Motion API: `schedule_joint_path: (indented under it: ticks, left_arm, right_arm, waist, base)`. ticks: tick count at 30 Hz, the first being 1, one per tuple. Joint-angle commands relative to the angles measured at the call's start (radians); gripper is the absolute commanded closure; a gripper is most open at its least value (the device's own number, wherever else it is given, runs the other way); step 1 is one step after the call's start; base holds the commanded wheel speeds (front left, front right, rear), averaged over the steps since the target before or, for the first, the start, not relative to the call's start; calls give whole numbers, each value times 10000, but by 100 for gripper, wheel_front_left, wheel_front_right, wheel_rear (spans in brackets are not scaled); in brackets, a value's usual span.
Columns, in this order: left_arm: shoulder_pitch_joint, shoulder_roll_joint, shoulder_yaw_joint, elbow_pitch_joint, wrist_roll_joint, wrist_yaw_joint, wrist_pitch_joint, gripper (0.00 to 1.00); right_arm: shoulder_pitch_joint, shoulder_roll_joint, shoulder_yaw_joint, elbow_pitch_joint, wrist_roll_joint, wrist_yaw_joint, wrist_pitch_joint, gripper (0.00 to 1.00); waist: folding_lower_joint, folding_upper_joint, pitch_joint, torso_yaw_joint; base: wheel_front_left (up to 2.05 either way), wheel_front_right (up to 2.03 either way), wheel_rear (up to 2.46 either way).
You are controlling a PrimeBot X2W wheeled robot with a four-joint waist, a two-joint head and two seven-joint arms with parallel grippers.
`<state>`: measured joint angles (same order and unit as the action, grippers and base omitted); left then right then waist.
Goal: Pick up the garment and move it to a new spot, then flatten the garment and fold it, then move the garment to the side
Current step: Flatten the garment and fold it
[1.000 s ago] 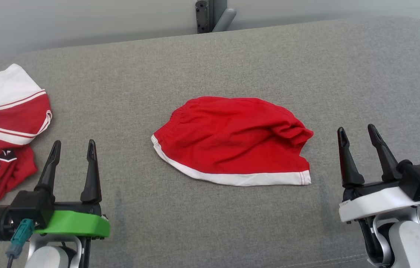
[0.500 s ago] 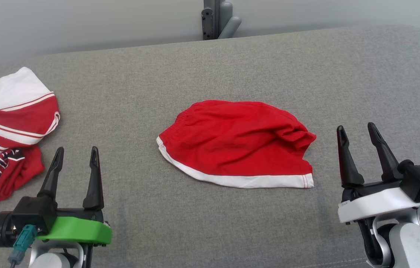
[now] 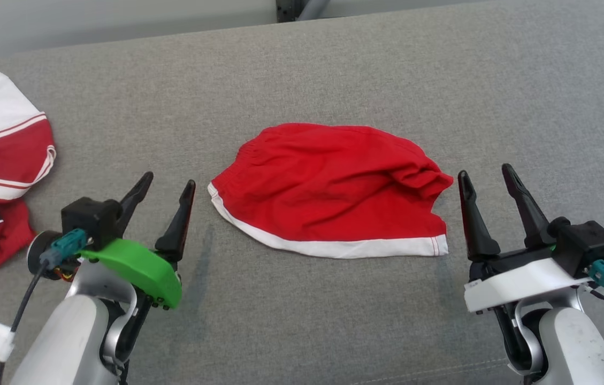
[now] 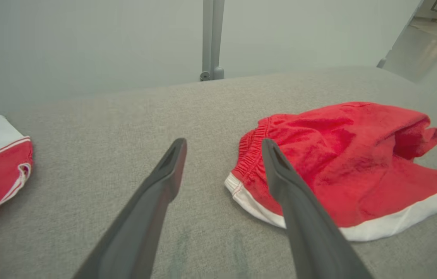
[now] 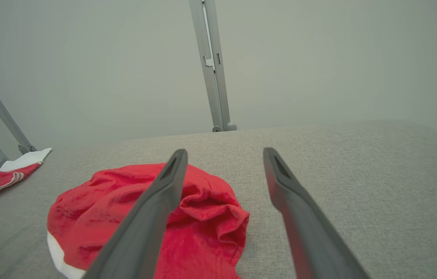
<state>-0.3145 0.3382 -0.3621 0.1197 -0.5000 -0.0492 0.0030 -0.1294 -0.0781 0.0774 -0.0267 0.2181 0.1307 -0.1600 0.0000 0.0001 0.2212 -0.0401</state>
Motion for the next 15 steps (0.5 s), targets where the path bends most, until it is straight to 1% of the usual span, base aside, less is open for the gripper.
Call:
schedule_joint_path:
  ticks: [1,5,9,14,15]
  left_arm:
    - [-383,68,-117,459,-188,-234,308,0]
    - [-935,63,-368,1595,-614,-556,878,0]
    - [-1286,52,-543,2406,-1040,-703,1139,0]
    - [-1498,37,-787,2769,-1349,-782,1181,0]
    - [-1552,55,-840,2820,-1402,-797,1118,12]
  right_arm:
    - [-152,11,92,73,44,1,-86,0]
    - [-299,65,275,285,90,1,-219,0]
    - [-394,124,290,481,122,1,-365,0]
    - [-426,161,224,625,139,-1,-419,0]
    - [-435,164,208,656,139,-1,-434,0]
  waist:
    - [0,-1,507,-422]
    - [0,-1,857,-715]
    - [0,-1,1078,-885]
    - [0,-1,1213,-937]
    - [0,-1,1235,-937]
  base:
    - [0,0,0]
    - [0,0,0]
    - [0,0,0]
    - [0,0,0]
    - [0,0,0]
